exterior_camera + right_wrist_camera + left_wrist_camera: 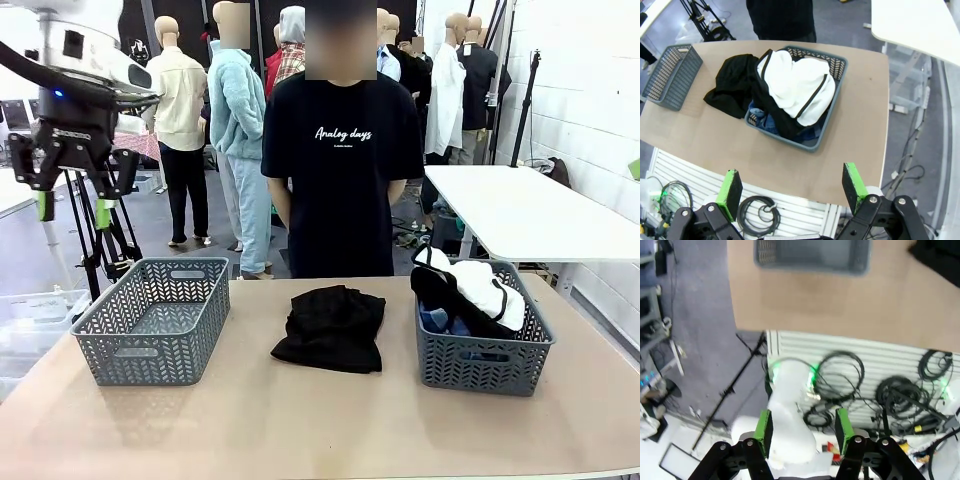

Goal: Sort the tops and bottoms.
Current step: Lift clothes from the center of the table with your right hand.

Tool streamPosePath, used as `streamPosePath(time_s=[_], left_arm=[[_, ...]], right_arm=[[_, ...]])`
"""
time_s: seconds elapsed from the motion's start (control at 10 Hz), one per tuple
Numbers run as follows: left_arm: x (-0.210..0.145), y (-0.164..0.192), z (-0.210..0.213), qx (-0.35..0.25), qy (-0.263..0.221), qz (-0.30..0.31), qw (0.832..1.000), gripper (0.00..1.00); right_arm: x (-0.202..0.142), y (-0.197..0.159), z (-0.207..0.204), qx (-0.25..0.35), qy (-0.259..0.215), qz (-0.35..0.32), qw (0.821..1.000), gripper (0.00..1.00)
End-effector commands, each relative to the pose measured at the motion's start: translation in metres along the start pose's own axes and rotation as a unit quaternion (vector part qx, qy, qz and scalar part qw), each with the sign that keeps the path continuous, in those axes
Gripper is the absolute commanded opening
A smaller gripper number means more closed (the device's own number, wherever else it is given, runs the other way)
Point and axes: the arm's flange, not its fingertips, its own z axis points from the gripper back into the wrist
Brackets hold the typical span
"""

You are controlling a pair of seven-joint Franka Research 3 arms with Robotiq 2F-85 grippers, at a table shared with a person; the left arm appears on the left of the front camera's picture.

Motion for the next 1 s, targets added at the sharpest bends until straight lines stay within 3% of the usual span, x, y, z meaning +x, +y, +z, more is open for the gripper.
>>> streamPosePath(time_s=[0.0,0.2,0.4,0.5,0.9], left_arm=[[0.017,0.010,-0.009,0.005,-0.042,-0.057,0.997,0.66],[0.014,0.021,-0.026,0.010,-0.076,-0.144,0.987,0.66],[-0.018,0.040,-0.052,-0.038,-0.096,-0.182,0.978,0.66],[-0.036,0.046,-0.052,-0.030,-0.134,-0.211,0.968,0.66],[-0.090,0.045,-0.077,-0.041,-0.198,-0.205,0.958,0.66]], right_arm=[[-0.001,0.001,-0.002,0.005,0.003,0.003,1.000,1.00],[-0.001,0.001,-0.002,0.005,0.003,0.003,1.000,1.00],[-0.001,0.001,-0.002,0.005,0.003,0.003,1.000,1.00],[-0.001,0.001,-0.002,0.005,0.003,0.003,1.000,1.00],[-0.001,0.001,-0.002,0.005,0.003,0.003,1.000,1.00]])
